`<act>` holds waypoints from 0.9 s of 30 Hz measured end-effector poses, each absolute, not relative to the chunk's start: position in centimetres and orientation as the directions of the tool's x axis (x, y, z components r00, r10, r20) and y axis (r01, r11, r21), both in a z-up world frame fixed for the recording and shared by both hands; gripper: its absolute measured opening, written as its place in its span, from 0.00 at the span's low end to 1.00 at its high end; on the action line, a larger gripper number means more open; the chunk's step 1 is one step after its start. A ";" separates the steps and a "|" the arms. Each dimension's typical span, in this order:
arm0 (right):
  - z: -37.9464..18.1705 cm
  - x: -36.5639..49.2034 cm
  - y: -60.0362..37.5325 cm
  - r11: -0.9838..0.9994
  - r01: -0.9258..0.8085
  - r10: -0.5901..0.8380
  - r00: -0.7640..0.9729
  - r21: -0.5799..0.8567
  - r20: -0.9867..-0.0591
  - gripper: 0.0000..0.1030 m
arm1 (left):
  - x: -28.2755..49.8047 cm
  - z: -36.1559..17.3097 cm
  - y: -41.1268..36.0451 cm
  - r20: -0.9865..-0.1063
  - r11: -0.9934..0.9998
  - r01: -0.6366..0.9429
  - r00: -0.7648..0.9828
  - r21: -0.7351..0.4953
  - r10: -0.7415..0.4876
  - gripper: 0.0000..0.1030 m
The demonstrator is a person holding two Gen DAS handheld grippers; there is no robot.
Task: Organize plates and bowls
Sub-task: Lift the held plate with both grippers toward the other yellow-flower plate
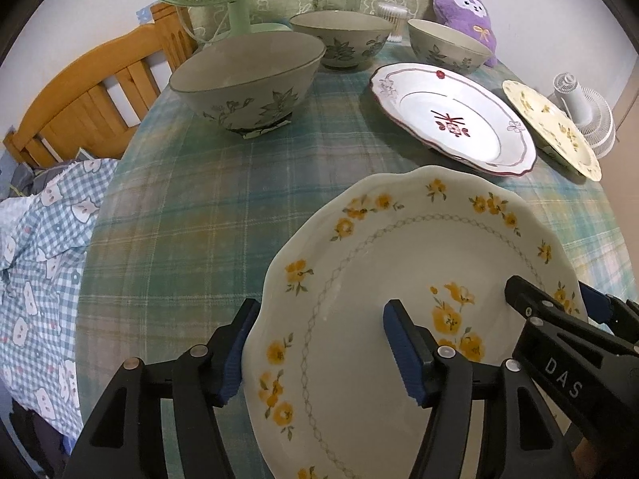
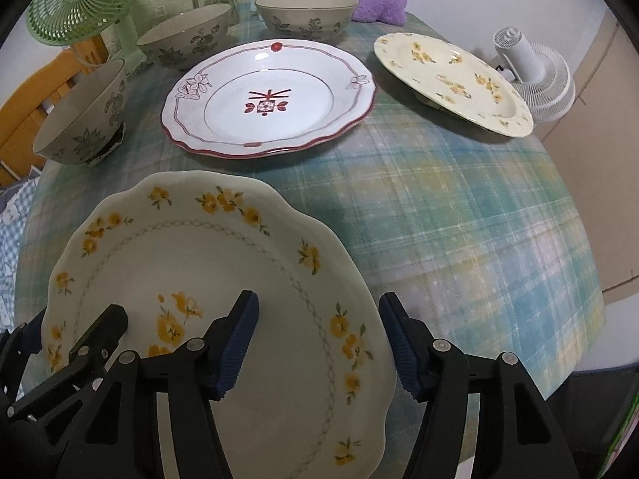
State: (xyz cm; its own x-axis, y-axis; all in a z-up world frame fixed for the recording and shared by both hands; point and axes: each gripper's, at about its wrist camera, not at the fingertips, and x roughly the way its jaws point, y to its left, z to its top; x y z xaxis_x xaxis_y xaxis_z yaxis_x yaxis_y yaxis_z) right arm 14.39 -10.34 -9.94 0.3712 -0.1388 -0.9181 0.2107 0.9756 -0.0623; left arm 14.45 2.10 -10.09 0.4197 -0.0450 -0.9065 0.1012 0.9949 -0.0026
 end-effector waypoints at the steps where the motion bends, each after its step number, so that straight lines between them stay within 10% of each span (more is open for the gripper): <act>1: -9.7 14.2 -10.7 0.977 0.206 -0.132 0.369 -0.058 -0.920 0.64 | 14.5 -9.9 1.9 -0.909 0.995 0.101 0.415 -0.005 -0.047 0.62; 27: -6.4 14.6 -27.2 0.991 0.111 -0.117 0.422 -0.077 -0.899 0.64 | 14.2 -8.0 -13.3 -0.891 0.998 0.014 0.451 -0.060 -0.060 0.62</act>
State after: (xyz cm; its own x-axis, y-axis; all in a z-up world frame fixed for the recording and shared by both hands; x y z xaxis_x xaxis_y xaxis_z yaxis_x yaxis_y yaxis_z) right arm 14.61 -27.23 -6.38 0.4222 -0.1166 -0.8990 0.1107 0.9909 -0.0766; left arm 14.18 -13.29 -7.96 0.4510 -0.0599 -0.8905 0.0140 0.9981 -0.0601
